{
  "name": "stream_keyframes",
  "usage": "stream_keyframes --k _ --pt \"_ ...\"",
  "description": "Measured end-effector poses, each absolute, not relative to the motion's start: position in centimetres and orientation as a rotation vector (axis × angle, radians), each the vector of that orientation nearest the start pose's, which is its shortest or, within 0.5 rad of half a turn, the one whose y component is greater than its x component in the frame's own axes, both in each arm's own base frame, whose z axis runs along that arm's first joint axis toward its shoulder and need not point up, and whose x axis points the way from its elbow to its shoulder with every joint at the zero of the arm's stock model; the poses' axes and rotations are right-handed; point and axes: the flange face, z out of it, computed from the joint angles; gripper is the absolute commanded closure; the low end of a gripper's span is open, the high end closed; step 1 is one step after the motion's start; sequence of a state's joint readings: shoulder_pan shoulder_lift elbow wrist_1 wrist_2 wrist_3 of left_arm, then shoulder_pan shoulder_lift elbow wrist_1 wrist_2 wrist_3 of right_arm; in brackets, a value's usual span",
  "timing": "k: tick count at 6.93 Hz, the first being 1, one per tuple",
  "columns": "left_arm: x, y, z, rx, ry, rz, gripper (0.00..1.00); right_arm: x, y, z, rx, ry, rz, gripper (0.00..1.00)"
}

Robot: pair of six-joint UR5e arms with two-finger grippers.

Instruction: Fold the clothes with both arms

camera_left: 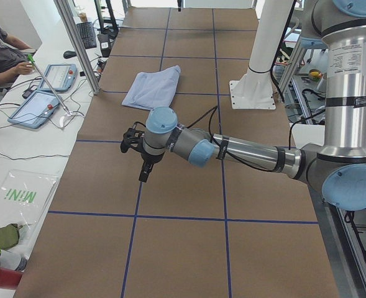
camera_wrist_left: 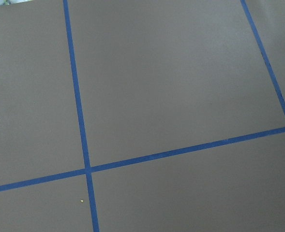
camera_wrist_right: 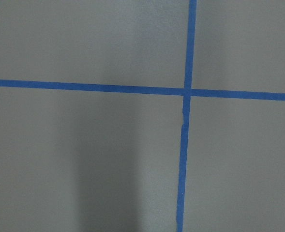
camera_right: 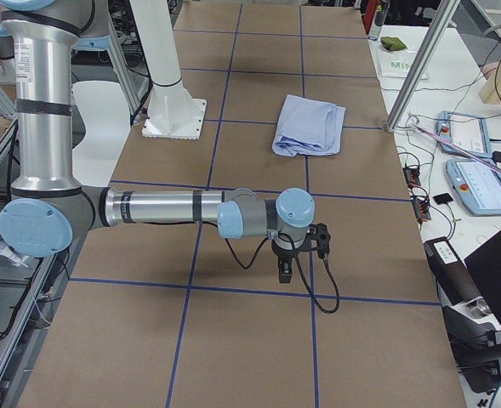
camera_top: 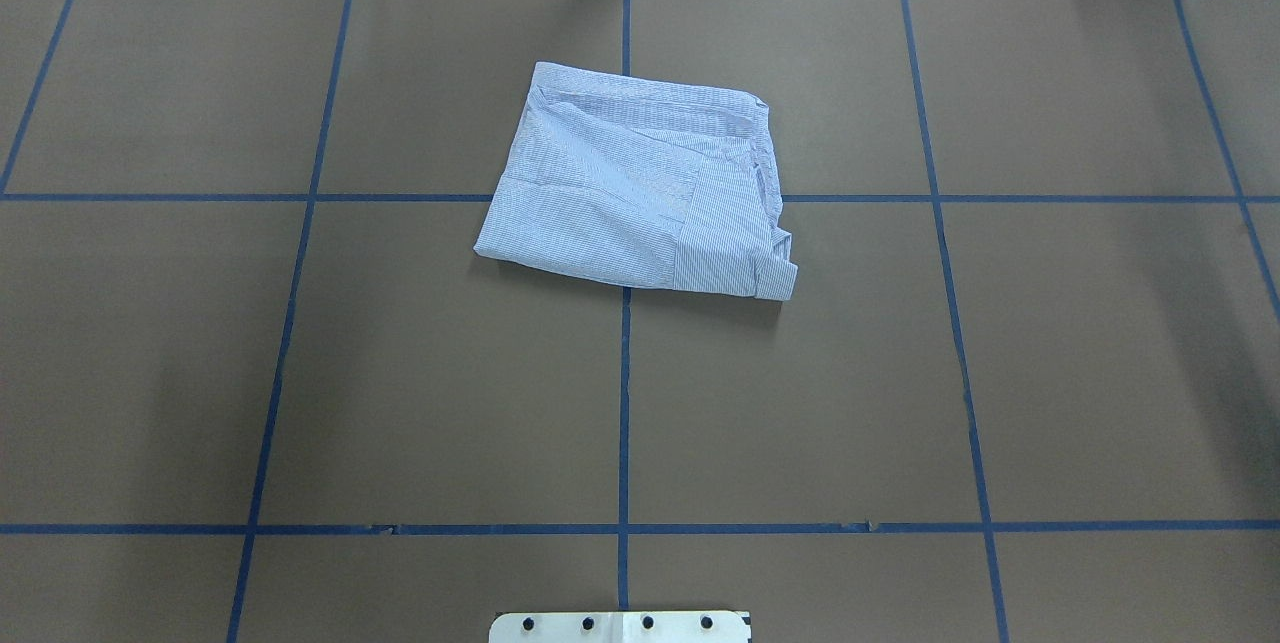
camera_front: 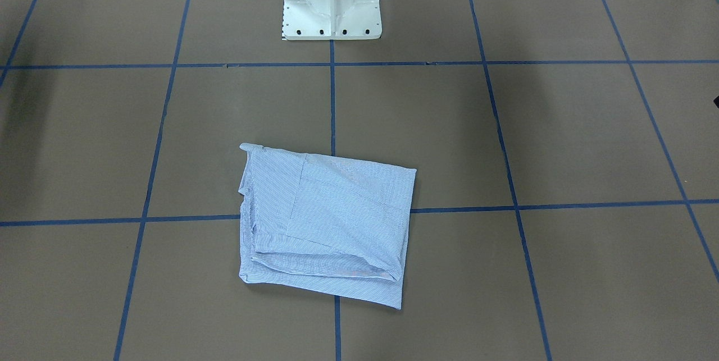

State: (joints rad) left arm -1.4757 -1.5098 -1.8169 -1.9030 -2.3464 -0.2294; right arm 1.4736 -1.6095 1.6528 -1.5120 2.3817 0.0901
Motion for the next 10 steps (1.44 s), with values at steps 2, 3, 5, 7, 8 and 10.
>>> stream_keyframes --k 2,3,5,7,8,10 --pt "-1.7 -48.7 52.3 0.371 0.828 0.079 0.0 0.5 -49.0 62.0 0.032 -0.817 -0.07 0.0" --pt "-1.7 -48.8 52.1 0.372 0.828 0.08 0.0 0.4 -49.1 61.8 0.045 -0.818 -0.076 0.0" --pt "-1.6 -48.9 52.0 0.374 0.828 0.082 0.0 0.3 -49.0 61.8 0.055 -0.819 -0.081 0.0" --pt "-1.5 -49.0 51.6 0.382 0.829 0.087 0.0 0.3 -49.0 61.6 0.061 -0.82 -0.086 0.0" --pt "-1.5 -49.1 51.5 0.383 0.829 0.087 0.0 0.4 -49.0 61.4 0.066 -0.82 -0.089 0.0" --pt "-1.4 -49.1 51.4 0.385 0.83 0.09 0.0 0.4 -48.8 61.2 0.07 -0.82 -0.089 0.0"
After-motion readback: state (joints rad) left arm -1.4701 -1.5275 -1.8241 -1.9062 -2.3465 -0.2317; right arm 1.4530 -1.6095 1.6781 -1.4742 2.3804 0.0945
